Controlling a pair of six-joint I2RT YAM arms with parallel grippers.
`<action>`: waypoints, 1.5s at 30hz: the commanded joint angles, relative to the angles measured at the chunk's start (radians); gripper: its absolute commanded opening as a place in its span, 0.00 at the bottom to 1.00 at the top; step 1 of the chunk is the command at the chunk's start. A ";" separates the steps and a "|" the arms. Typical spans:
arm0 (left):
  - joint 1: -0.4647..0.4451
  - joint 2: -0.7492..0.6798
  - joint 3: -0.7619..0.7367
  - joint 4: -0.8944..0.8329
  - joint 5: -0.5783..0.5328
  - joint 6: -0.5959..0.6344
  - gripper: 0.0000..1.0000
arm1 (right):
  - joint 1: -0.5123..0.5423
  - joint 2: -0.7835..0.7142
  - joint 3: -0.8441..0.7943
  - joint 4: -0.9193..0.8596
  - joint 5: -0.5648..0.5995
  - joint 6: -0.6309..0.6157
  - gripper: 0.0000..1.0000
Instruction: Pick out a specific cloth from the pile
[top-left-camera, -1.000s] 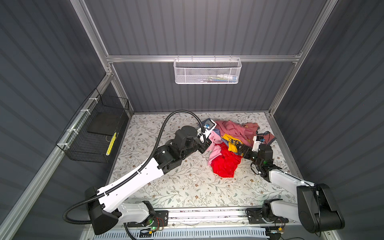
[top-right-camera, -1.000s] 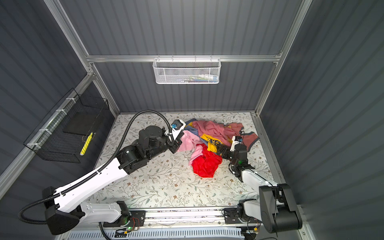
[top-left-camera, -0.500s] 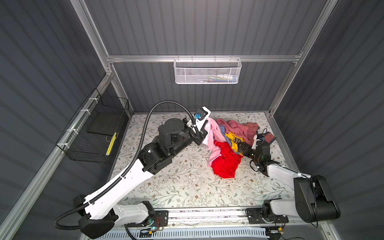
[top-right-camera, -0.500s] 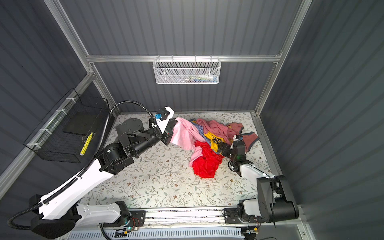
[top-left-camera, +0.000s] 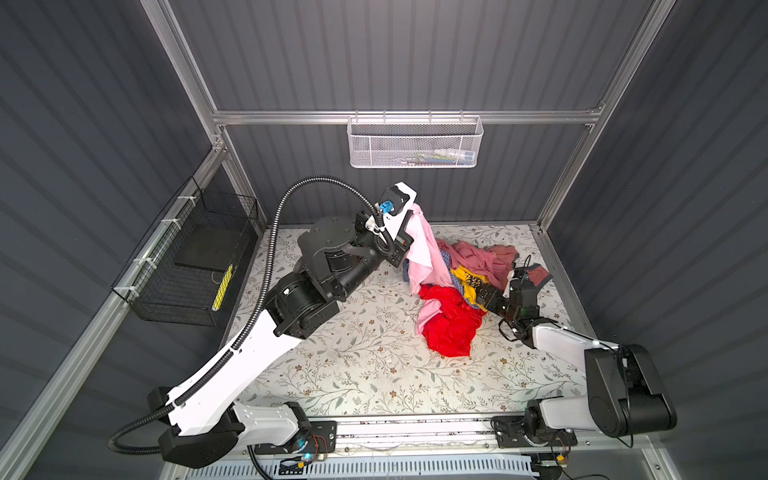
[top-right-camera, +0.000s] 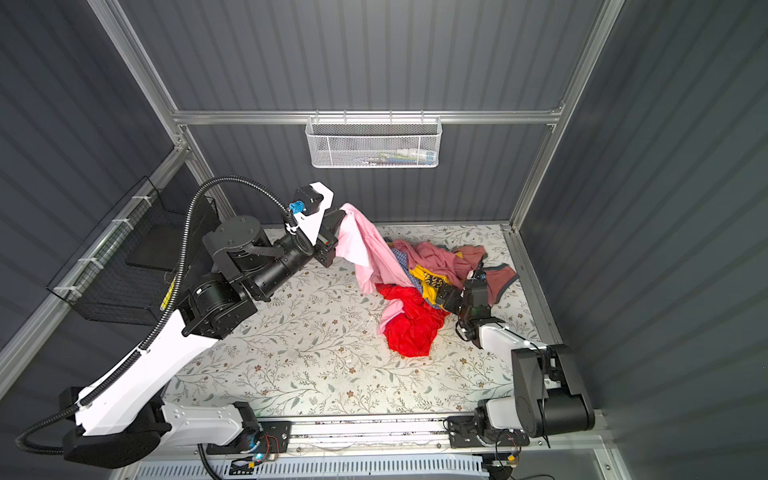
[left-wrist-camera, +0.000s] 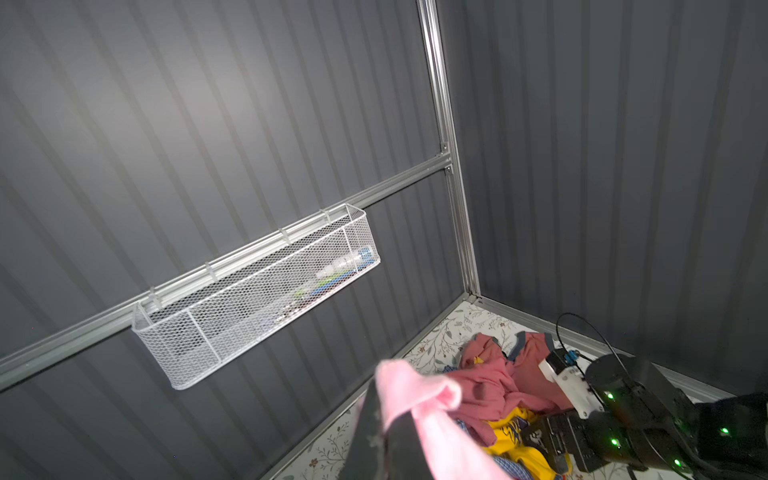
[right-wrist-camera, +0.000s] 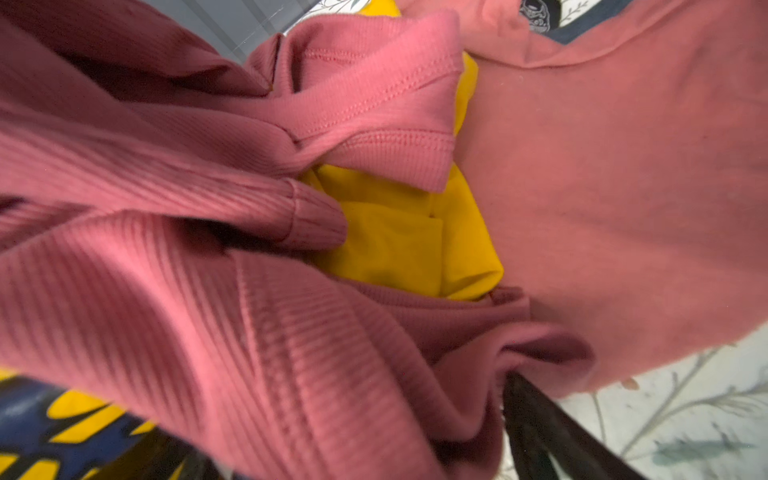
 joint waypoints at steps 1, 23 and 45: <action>-0.005 -0.016 0.096 0.085 -0.055 0.060 0.00 | -0.003 0.014 0.019 -0.036 0.045 0.004 0.99; 0.006 0.019 -0.172 -0.037 -0.518 0.094 0.00 | -0.001 0.014 0.020 -0.050 0.024 -0.009 0.99; 0.027 0.037 -0.528 -0.279 0.026 -0.282 0.00 | 0.000 0.007 0.030 -0.068 0.006 -0.016 0.99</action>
